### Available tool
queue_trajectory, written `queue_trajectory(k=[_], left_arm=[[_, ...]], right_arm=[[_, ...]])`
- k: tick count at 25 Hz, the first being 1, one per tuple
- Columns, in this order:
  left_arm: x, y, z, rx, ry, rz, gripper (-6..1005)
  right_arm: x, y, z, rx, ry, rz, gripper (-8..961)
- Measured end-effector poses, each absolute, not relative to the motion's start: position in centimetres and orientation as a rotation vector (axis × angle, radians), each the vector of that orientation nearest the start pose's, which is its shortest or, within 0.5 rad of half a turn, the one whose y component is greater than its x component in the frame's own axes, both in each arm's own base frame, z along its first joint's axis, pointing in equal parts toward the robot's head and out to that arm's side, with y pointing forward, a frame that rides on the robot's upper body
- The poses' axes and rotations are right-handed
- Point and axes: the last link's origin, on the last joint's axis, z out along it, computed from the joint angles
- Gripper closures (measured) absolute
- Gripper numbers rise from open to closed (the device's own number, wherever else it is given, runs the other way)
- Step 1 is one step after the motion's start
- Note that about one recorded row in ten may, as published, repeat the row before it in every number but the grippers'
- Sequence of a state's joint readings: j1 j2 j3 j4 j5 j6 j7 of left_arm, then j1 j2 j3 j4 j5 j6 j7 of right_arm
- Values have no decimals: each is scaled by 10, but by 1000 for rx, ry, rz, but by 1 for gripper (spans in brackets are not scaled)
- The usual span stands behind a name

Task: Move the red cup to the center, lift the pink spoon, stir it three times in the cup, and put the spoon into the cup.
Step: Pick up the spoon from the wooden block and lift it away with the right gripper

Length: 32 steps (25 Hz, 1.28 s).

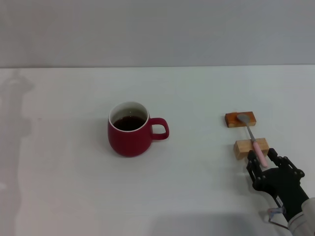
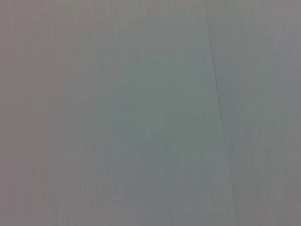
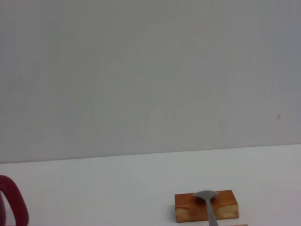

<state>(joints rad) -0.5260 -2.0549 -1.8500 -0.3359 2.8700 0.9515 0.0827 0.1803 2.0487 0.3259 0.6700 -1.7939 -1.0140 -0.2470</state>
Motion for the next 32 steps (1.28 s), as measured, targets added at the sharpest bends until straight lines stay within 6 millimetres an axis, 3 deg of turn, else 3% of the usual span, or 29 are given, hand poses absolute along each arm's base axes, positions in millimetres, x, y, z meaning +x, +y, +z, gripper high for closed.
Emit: queue_trajectory(k=[8, 19, 32], left_arm=[[-320, 402, 86, -1245, -409, -562, 967], [-320, 402, 85, -1246, -409, -561, 966], [-321, 401, 86, -1241, -408, -562, 965]], right_arm=[[304, 238, -107, -1750, 804, 579, 469], [303, 238, -108, -1756, 802, 578, 582], [303, 238, -109, -1752, 806, 579, 590]])
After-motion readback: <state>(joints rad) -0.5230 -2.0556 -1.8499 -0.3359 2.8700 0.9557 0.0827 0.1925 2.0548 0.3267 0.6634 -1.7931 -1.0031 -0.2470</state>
